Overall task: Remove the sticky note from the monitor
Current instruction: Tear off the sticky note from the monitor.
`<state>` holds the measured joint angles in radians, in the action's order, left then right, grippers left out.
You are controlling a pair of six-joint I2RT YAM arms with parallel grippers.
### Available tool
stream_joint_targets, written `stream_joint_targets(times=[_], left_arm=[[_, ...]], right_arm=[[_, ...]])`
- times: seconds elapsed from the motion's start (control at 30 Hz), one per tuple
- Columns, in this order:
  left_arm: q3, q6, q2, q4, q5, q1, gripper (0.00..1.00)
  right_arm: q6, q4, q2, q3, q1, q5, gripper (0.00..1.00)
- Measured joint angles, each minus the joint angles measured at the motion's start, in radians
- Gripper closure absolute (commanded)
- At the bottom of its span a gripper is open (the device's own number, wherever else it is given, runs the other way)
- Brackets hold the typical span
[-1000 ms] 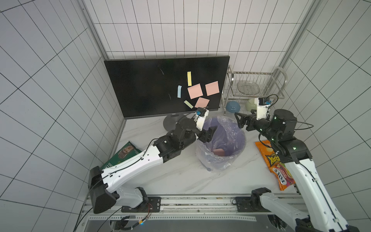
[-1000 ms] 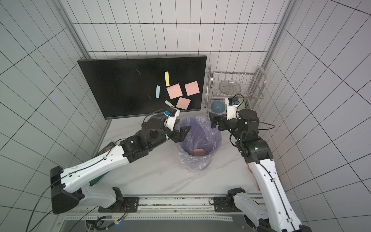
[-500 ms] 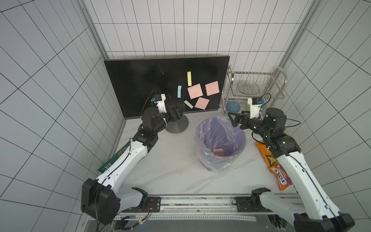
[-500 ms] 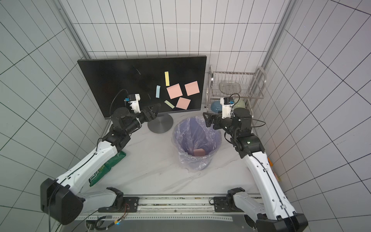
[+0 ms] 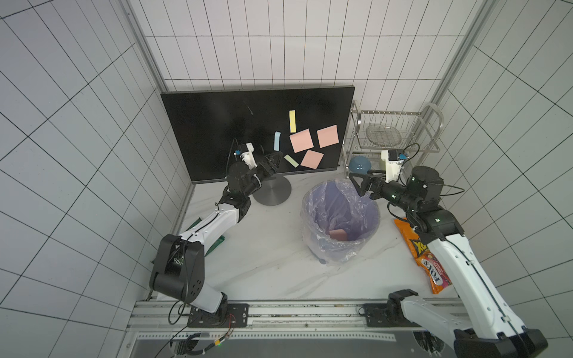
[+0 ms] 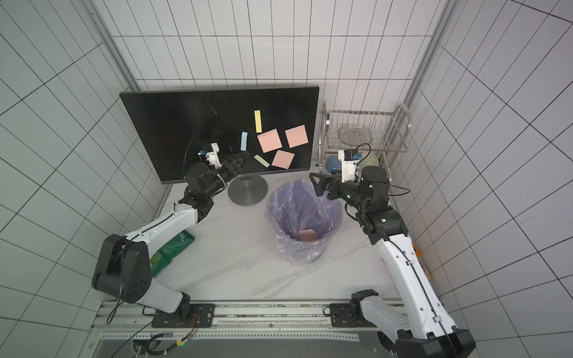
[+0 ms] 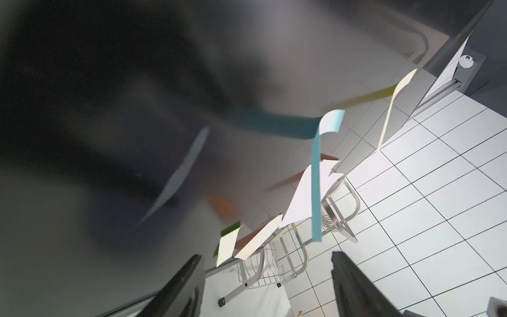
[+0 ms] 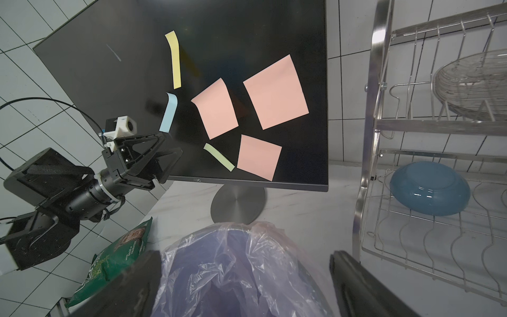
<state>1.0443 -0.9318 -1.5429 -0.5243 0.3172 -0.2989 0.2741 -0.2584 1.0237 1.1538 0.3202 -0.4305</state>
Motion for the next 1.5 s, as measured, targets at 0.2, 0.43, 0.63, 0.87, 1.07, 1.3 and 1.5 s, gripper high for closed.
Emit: stream_joint_targets(times=[0.2,0.43,0.63,0.87,1.07,1.3,1.5], left_arm=[[0.027,-0.031,-0.012,-0.041,0.001,-0.002,0.38],[0.072,-0.032,-0.013,-0.043,-0.002,-0.007,0.50],[0.109,-0.034,-0.040,-0.027,-0.002,-0.008,0.66],[0.131,-0.032,-0.058,0.016,0.002,-0.008,0.92],[0.137,-0.020,-0.058,0.032,0.002,-0.008,1.00],[0.145,0.000,-0.055,0.056,0.003,-0.008,1.00],[0.145,0.042,-0.032,0.091,-0.003,-0.025,1.00]], right_arm=[[0.001,0.002,-0.016,-0.011,0.000,0.000,0.01],[0.003,0.005,-0.018,-0.019,0.000,0.000,0.01],[0.004,0.005,-0.018,-0.019,0.000,0.000,0.01],[0.005,0.005,-0.019,-0.019,0.000,0.000,0.01],[0.005,0.005,-0.019,-0.019,0.000,-0.002,0.01],[0.008,0.008,-0.018,-0.019,0.000,-0.005,0.01],[0.011,0.008,-0.018,-0.019,0.000,-0.011,0.01]])
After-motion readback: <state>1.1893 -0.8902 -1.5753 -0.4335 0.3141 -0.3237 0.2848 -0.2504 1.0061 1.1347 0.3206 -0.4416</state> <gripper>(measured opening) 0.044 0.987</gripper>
